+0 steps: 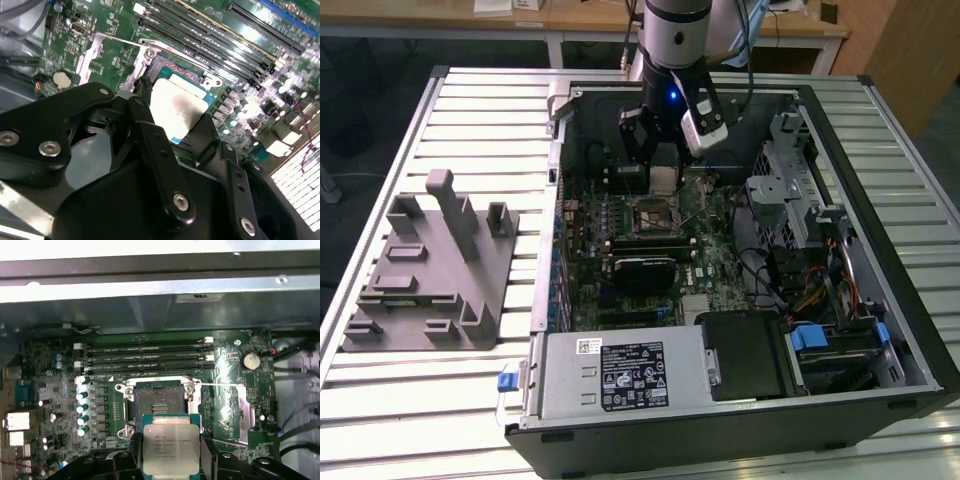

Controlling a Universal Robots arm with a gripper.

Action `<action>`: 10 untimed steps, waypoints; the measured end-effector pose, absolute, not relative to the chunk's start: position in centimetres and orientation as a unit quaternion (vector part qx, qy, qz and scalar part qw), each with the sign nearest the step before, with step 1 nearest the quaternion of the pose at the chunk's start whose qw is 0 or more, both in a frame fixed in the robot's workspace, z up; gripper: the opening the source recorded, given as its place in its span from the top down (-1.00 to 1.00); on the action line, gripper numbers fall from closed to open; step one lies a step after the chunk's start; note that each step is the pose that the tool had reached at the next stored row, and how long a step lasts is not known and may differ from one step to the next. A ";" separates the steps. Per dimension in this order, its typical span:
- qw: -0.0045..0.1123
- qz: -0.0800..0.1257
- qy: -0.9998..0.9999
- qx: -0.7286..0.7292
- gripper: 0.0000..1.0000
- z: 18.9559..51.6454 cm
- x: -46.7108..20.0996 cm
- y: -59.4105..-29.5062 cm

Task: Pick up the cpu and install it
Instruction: 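Place the cpu into insertion slot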

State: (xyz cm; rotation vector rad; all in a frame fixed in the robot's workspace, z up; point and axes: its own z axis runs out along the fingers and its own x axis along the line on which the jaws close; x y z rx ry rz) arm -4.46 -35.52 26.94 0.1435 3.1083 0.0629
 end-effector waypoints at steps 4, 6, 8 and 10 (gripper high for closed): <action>0.015 0.020 0.996 0.083 -0.08 26.9 -4.5 -35.5; 0.016 0.019 0.995 0.101 -0.08 26.9 -4.5 -35.5; 0.016 0.019 0.993 0.119 -0.08 26.9 -4.5 -35.5; 0.016 0.019 0.990 0.136 -0.08 26.9 -4.5 -35.5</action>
